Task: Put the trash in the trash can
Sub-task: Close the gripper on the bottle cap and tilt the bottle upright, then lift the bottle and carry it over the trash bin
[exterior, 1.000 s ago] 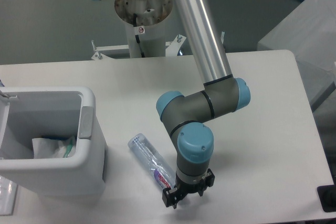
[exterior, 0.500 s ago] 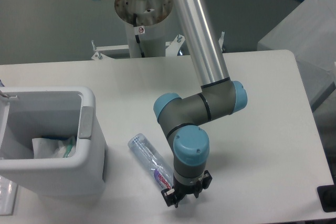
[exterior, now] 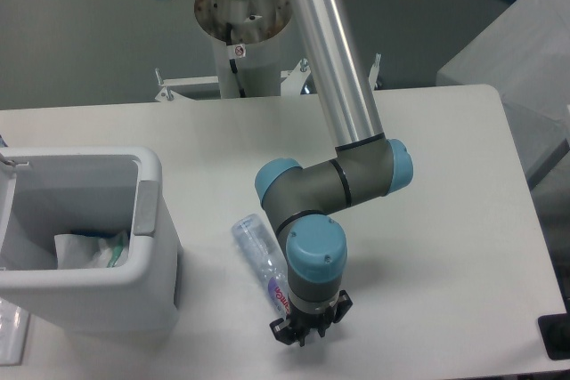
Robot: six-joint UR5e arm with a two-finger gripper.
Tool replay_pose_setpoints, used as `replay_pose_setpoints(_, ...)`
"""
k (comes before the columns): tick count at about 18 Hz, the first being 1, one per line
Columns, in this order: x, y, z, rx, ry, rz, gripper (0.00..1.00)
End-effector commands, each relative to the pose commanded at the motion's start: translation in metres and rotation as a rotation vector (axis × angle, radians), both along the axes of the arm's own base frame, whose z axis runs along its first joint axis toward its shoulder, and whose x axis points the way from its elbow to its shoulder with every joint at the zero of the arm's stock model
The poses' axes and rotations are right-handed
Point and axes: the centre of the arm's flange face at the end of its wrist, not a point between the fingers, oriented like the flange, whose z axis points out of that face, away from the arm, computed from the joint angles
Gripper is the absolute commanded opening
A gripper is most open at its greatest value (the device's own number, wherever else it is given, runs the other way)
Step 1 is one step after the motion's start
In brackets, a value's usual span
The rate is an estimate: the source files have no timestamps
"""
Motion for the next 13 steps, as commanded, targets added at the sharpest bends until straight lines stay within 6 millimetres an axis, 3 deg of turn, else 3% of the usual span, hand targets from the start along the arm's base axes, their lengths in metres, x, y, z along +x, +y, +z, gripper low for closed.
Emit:
replay_pose_setpoints(3,0.0,0.0,0.004,0.004,0.005,-0.003,0.31)
replay_pose_setpoints(5,0.0,0.003,0.019,0.02,0.021,-0.011,0.3)
replay_pose_setpoints(13,-0.001,-0.001,0.162,0.223,0.239,-0.067,0.3)
